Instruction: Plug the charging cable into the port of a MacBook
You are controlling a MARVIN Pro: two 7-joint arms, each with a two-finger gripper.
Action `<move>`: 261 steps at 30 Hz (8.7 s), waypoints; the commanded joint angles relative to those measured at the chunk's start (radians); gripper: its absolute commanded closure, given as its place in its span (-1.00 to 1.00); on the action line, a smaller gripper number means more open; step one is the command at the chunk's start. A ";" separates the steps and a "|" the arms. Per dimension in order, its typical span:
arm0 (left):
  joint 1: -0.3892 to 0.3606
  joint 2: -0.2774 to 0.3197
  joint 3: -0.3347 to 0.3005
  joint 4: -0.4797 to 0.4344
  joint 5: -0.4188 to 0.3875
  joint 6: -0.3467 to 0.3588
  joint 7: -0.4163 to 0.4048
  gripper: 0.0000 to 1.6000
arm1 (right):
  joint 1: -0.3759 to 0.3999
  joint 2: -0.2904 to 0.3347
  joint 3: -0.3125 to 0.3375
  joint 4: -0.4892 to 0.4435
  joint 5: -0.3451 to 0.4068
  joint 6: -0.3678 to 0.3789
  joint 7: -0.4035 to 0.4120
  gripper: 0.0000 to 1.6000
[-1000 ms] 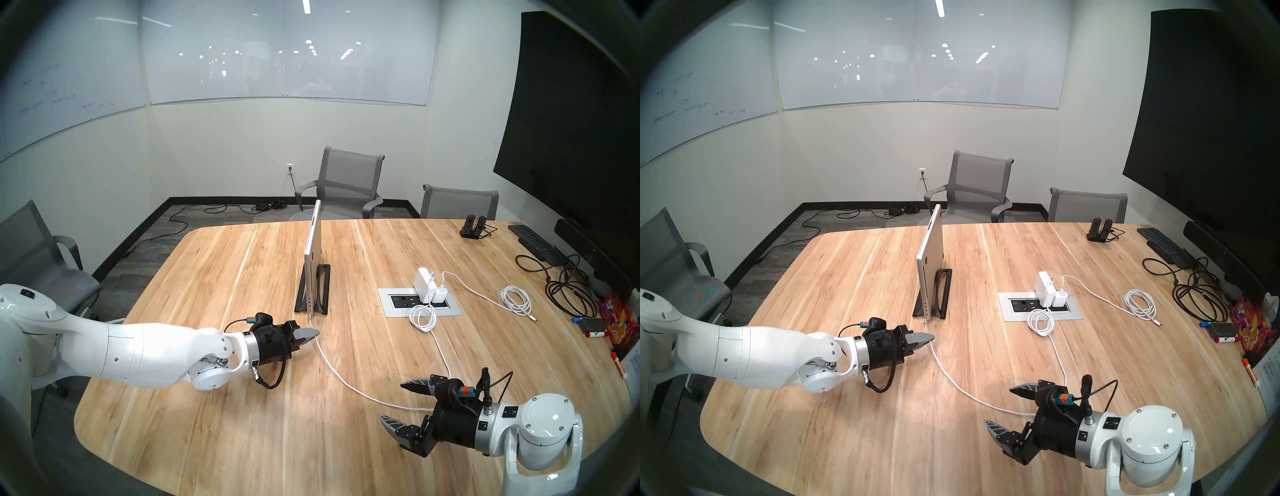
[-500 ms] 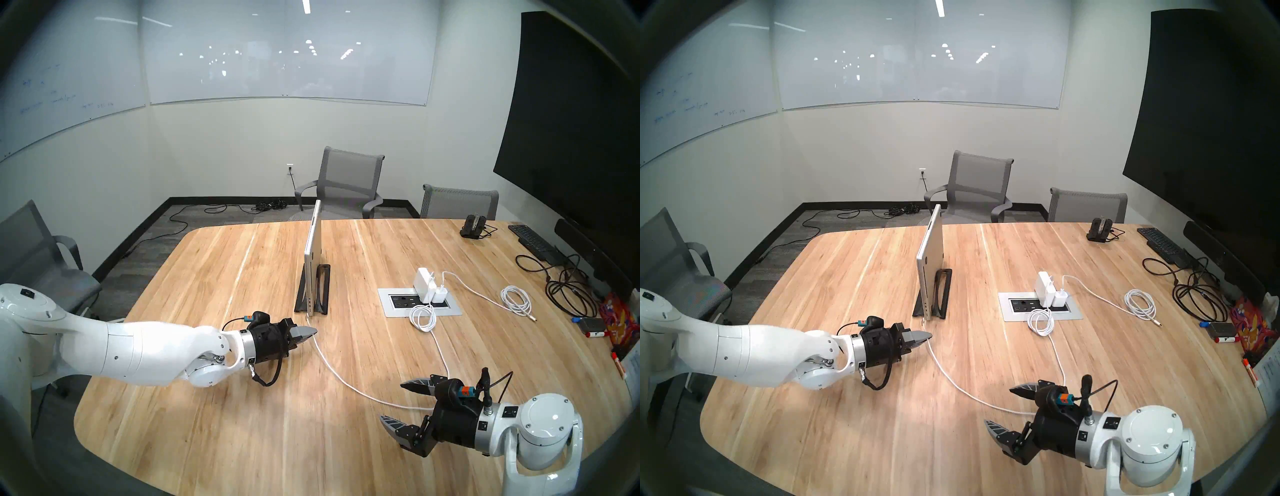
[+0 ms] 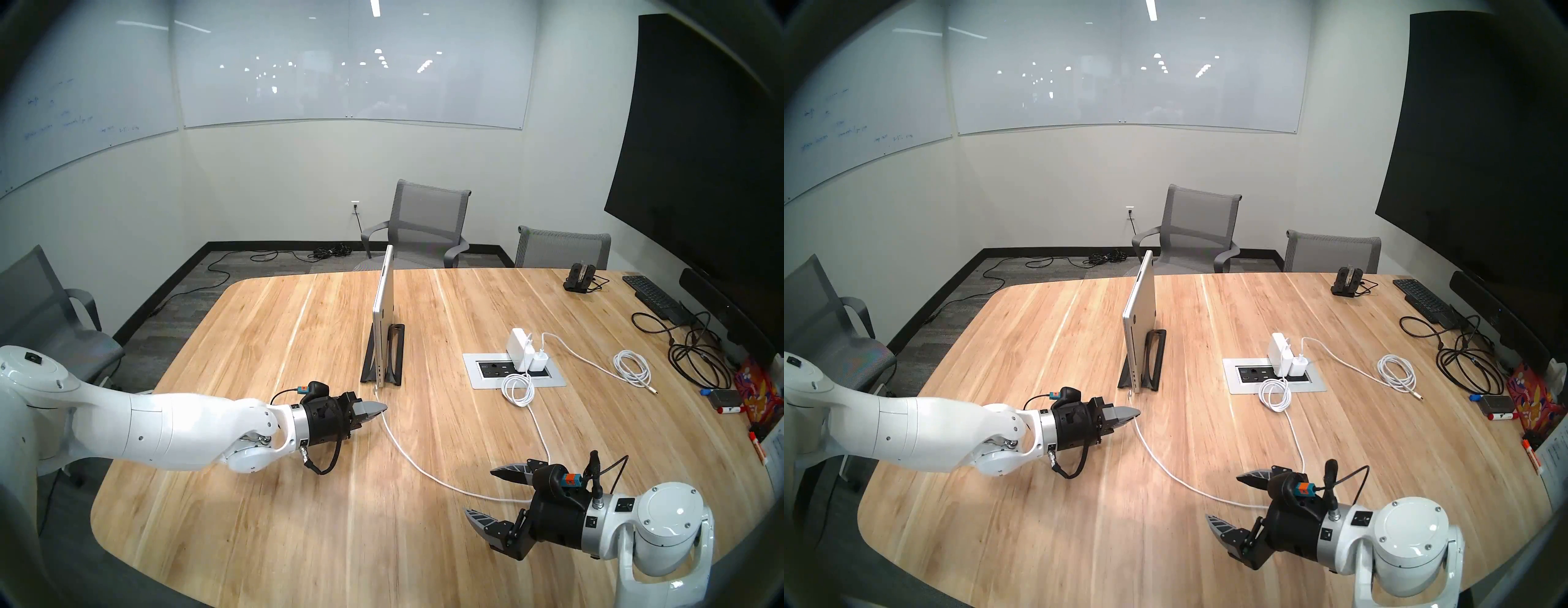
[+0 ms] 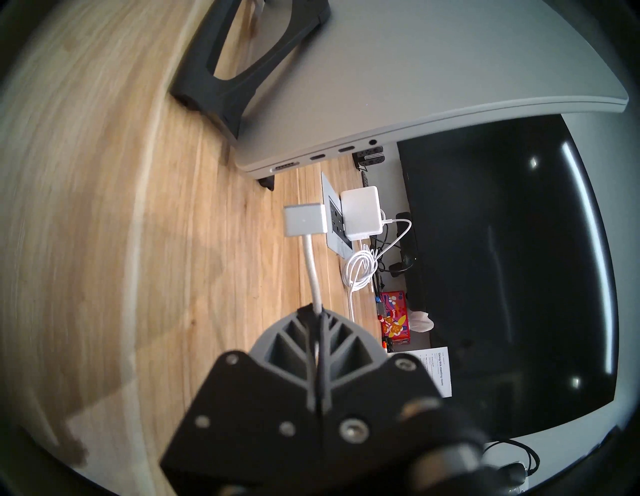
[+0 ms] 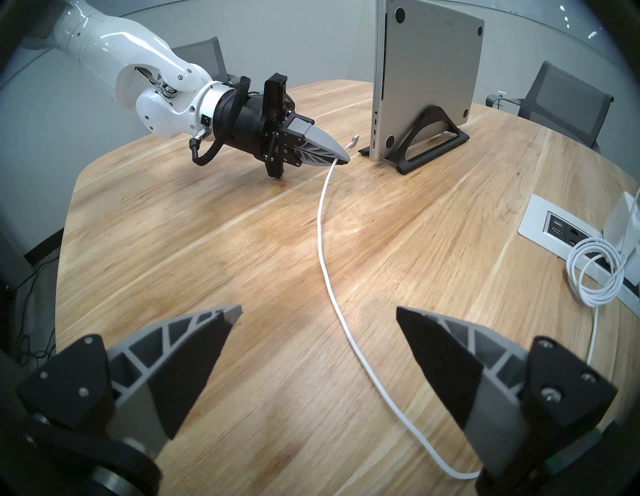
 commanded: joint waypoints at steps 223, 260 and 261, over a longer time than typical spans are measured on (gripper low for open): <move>0.000 -0.007 0.256 0.107 0.001 -0.061 -0.043 1.00 | 0.601 0.066 -0.523 0.596 -0.012 0.156 -0.532 1.00; -0.018 -0.016 0.286 0.106 -0.014 -0.067 -0.051 1.00 | 0.550 0.067 -0.497 0.555 0.026 0.142 -0.520 1.00; -0.019 -0.016 0.287 0.106 -0.015 -0.067 -0.051 1.00 | 0.550 0.067 -0.497 0.553 0.026 0.142 -0.520 1.00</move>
